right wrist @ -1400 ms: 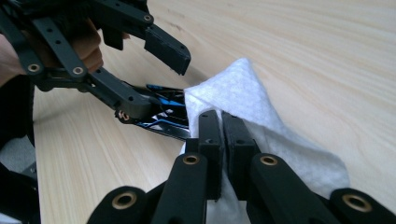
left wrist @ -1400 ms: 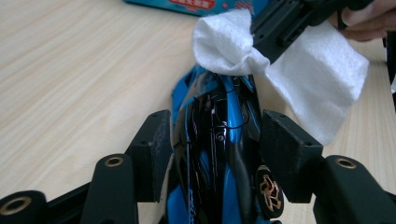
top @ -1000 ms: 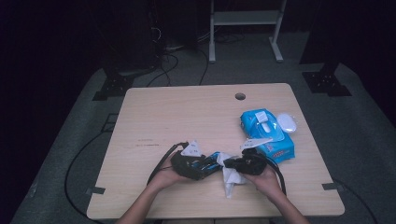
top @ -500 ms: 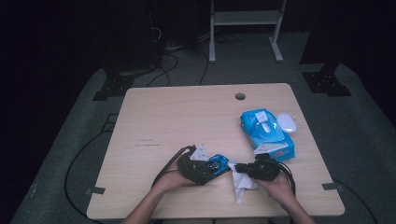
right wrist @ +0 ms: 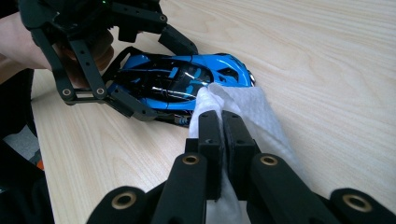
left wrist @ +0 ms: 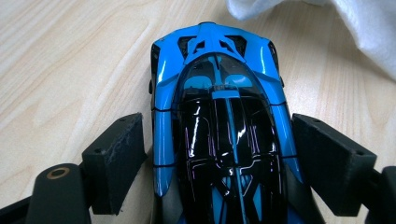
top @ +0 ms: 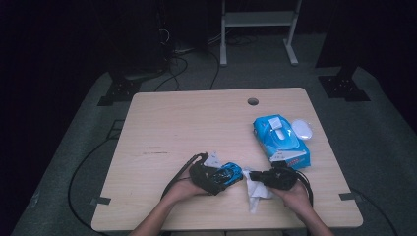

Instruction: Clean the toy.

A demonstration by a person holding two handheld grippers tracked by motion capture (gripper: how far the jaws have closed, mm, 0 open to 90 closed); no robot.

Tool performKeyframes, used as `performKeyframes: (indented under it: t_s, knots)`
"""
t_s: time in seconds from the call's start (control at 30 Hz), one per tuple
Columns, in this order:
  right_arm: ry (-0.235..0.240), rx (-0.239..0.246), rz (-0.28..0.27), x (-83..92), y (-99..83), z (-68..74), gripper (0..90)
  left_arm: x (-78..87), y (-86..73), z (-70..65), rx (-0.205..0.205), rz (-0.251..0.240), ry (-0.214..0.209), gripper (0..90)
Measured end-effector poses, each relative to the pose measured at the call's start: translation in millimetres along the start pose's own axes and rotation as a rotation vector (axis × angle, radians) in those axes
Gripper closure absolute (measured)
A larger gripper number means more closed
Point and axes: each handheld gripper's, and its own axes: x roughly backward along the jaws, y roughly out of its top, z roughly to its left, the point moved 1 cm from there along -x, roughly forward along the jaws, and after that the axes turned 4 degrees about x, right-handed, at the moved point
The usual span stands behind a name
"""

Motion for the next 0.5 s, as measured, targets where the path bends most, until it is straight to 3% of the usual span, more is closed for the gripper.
performKeyframes:
  t_s: [0.33, 0.5]
  knots:
    - [0.003, 0.005, 0.007, -2.2, -0.7, 1.4, 86.6, -4.0, 3.5, -3.9, -0.008, -0.003, 0.014, 15.8]
    - [0.001, 0.004, -0.003, -0.6, -0.7, 1.1, 86.6, -6.0, 2.4, -0.8, 0.018, 0.001, -0.031, 16.1]
